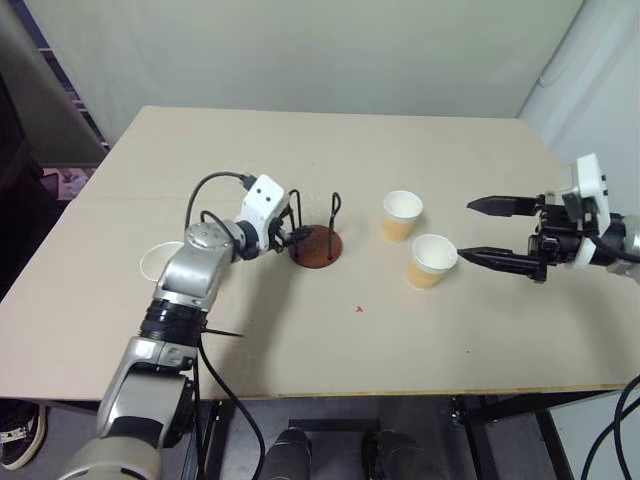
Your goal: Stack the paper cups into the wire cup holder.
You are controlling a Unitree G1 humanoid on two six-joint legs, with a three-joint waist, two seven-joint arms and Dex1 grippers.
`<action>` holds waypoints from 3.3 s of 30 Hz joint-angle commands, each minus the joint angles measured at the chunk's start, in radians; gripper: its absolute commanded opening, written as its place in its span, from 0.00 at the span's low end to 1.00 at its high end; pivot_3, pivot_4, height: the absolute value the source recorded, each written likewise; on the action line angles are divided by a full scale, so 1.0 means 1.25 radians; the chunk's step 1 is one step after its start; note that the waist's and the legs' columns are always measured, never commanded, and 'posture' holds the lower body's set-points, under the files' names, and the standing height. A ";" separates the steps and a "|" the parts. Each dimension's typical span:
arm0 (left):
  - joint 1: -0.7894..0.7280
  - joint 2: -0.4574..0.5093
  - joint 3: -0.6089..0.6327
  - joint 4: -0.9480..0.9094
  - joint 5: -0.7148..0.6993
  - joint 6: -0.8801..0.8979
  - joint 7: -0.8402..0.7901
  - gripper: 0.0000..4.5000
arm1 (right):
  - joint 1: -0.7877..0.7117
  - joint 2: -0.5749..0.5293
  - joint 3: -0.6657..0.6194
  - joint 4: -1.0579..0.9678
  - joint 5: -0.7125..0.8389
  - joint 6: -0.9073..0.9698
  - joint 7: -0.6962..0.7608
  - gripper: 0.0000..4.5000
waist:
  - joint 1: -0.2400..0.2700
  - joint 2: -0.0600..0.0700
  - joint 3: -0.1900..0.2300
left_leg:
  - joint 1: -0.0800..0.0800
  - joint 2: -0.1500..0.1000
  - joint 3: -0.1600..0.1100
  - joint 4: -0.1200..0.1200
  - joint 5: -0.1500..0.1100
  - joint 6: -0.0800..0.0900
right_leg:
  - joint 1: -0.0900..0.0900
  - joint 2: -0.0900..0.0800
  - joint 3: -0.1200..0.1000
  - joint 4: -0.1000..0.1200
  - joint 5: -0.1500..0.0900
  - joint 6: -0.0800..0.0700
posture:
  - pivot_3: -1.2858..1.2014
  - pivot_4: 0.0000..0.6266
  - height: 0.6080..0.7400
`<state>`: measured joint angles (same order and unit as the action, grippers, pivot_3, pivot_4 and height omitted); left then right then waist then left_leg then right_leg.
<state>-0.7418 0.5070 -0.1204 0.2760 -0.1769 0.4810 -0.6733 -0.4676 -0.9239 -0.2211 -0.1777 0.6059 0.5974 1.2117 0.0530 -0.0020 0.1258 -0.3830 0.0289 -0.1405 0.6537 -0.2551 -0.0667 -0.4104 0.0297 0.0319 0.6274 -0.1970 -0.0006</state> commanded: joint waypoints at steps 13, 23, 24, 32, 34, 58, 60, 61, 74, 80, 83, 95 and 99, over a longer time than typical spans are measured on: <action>0.072 -0.003 0.003 -0.207 -0.099 0.008 -0.170 0.01 | -0.016 -0.012 -0.011 -0.003 0.007 -0.019 -0.013 1.00 | 0.000 0.000 0.000 | 0.000 0.000 0.008 0.010 -0.007 0.012 | 0.001 0.000 0.008 0.000 0.003 0.006 | 0.52 0.24 1.00; 0.066 0.059 -0.122 -0.234 -0.099 -0.040 -0.417 0.01 | 0.010 -0.025 -0.017 -0.033 0.013 -0.007 -0.012 1.00 | 0.000 0.000 0.000 | 0.001 0.000 0.013 0.011 -0.010 0.018 | 0.000 0.002 0.022 0.000 0.002 0.011 | 0.52 0.24 1.00; 0.056 0.058 -0.130 -0.217 -0.085 -0.056 -0.421 0.01 | 0.014 -0.025 -0.017 -0.039 0.014 -0.004 -0.015 1.00 | 0.000 0.000 0.000 | 0.001 0.000 0.012 0.011 -0.012 0.021 | -0.001 0.002 0.022 0.000 0.002 0.011 | 0.52 0.24 1.00; 0.040 -0.003 -0.175 -0.146 0.003 -0.138 -0.388 0.01 | 0.053 -0.043 0.017 -0.068 -0.027 -0.007 -0.034 1.00 | -0.001 0.000 0.000 | 0.001 -0.001 0.011 0.013 -0.013 0.023 | -0.001 0.000 0.025 -0.001 0.002 0.014 | 0.52 0.24 1.00; 0.049 -0.012 -0.179 -0.149 0.006 -0.127 -0.385 0.01 | 0.057 -0.048 0.036 -0.070 -0.048 -0.014 -0.039 1.00 | -0.001 0.000 0.000 | 0.001 -0.001 0.012 0.013 -0.013 0.023 | -0.001 0.000 0.025 -0.001 0.002 0.015 | 0.52 0.24 1.00; 0.229 0.052 -0.062 -0.352 -0.009 -0.011 -0.271 0.83 | -0.135 0.034 0.341 0.152 -0.338 -0.168 -0.035 1.00 | -0.011 0.000 0.000 | 0.000 0.000 0.014 0.013 -0.016 0.027 | -0.004 0.000 0.028 -0.001 0.003 0.017 | 0.52 0.24 1.00; 0.265 0.073 -0.021 -0.411 -0.042 0.015 -0.264 0.83 | -0.150 0.047 0.360 0.169 -0.355 -0.181 -0.023 1.00 | -0.012 0.000 0.000 | 0.000 0.000 0.014 0.012 -0.016 0.027 | -0.005 0.000 0.028 0.000 0.003 0.017 | 0.52 0.24 1.00; 0.283 0.086 0.005 -0.445 -0.063 0.031 -0.263 0.83 | -0.157 0.051 0.373 0.182 -0.372 -0.193 -0.020 1.00 | -0.013 0.000 0.000 | 0.000 0.000 0.014 0.012 -0.016 0.027 | -0.005 0.000 0.028 0.000 0.003 0.017 | 0.52 0.24 1.00; 0.329 0.282 0.249 -0.657 -0.313 0.137 -0.307 0.85 | -0.198 0.076 0.383 0.236 -0.410 -0.251 0.040 0.04 | -0.017 0.001 0.000 | 0.001 0.001 0.015 0.012 -0.016 0.027 | -0.006 -0.001 0.027 0.001 0.004 0.011 | 0.52 0.24 1.00; 0.379 0.361 0.375 -0.644 -0.385 0.133 -0.353 0.85 | -0.180 0.050 0.325 0.184 -0.342 -0.230 0.085 0.01 | -0.022 0.001 0.000 | 0.000 0.002 0.015 0.010 -0.016 0.026 | -0.009 -0.001 0.027 0.001 0.003 0.008 | 0.52 0.24 1.00; 0.387 0.385 0.437 -0.625 -0.427 0.134 -0.372 0.85 | -0.197 0.028 0.257 0.138 -0.272 -0.189 0.103 0.01 | -0.020 0.002 0.000 | -0.001 0.002 0.015 0.009 -0.016 0.025 | -0.010 0.000 0.027 0.001 0.003 0.007 | 0.52 0.24 1.00; 0.424 0.385 0.385 -0.602 -0.417 0.102 -0.355 0.85 | -0.314 0.051 0.154 -0.046 0.008 0.001 0.120 0.01 | -0.025 0.003 0.001 | 0.000 0.003 0.017 0.008 -0.015 0.022 | -0.011 0.001 0.028 0.002 -0.002 -0.001 | 0.52 0.24 1.00; 0.429 0.389 0.380 -0.603 -0.419 0.105 -0.342 0.85 | -0.274 0.052 0.184 -0.085 0.000 0.001 0.116 0.01 | -0.026 0.002 0.001 | 0.000 0.003 0.016 0.009 -0.015 0.022 | -0.010 0.001 0.028 0.002 -0.002 0.000 | 0.52 0.24 1.00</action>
<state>-0.1985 0.9871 0.3411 -0.4593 -0.6995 0.6275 -1.1090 -0.8017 -0.8510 0.0187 -0.2487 0.6027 0.5998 1.3655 0.0207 0.0010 0.1265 -0.3832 0.0320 -0.1199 0.6649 -0.2742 -0.0388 -0.4235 0.0304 0.0666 0.6296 -0.1991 -0.0004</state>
